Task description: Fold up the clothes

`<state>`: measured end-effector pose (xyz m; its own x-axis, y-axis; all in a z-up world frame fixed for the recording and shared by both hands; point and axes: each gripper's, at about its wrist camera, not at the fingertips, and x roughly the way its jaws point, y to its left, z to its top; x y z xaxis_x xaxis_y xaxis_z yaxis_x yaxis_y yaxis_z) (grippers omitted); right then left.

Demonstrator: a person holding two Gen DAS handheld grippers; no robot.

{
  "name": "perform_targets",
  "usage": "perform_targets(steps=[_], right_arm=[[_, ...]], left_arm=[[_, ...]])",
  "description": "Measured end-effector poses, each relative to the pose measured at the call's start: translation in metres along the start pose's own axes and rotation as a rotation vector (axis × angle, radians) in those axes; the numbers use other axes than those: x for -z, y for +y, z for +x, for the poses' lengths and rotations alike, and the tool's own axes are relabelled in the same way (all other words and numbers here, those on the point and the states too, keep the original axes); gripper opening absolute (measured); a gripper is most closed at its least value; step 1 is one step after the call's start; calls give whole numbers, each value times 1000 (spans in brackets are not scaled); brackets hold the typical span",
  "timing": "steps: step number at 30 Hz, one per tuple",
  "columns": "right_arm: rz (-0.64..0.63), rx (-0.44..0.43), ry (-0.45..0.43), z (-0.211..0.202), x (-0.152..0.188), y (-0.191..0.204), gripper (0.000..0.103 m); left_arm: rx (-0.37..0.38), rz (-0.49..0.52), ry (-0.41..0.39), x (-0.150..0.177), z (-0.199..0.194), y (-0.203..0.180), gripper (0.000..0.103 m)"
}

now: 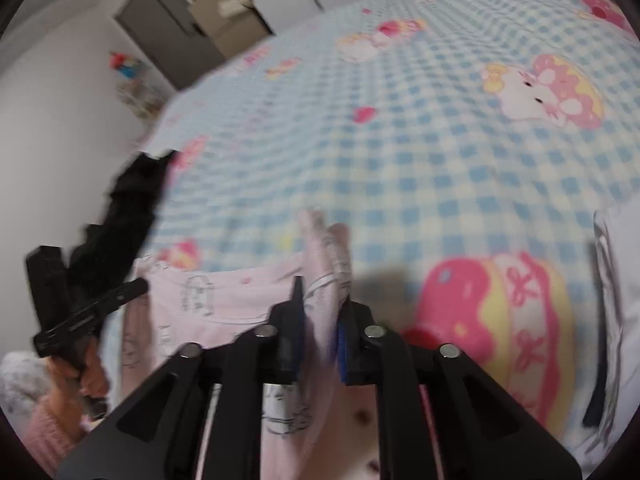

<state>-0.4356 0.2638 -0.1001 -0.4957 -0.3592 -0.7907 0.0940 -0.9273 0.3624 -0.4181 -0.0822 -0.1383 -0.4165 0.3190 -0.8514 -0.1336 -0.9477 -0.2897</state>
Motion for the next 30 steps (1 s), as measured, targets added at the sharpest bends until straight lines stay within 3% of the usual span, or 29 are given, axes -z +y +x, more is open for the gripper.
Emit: perform_targets(steps=[2, 3, 6, 8, 10, 13, 17, 21, 27, 30], right_arm=[[13, 97, 62, 23, 5, -12, 34], [29, 90, 58, 23, 7, -18, 34], [67, 91, -27, -12, 12, -19, 39], [25, 73, -30, -42, 25, -7, 44], [-25, 55, -39, -74, 45, 8, 47], [-129, 39, -59, -113, 111, 40, 55], [-169, 73, 1, -118, 179, 81, 55], [-171, 106, -34, -123, 225, 111, 55], [-174, 249, 10, -102, 267, 109, 53], [-115, 222, 6, -116, 273, 88, 53]], left_arm=[[7, 39, -21, 1, 2, 2, 35], [7, 21, -47, -1, -9, 2, 36], [-38, -41, -117, 4, -52, -1, 44], [-121, 4, -138, 29, -81, -13, 54], [-119, -8, -161, 71, -105, -21, 54], [-101, -40, -183, 136, -135, -38, 54], [-150, -21, -181, 173, -137, -53, 54], [-197, 5, -179, 205, -136, -66, 54], [-267, 43, -175, 254, -135, -87, 55], [-286, 13, -201, 275, -146, -80, 56]])
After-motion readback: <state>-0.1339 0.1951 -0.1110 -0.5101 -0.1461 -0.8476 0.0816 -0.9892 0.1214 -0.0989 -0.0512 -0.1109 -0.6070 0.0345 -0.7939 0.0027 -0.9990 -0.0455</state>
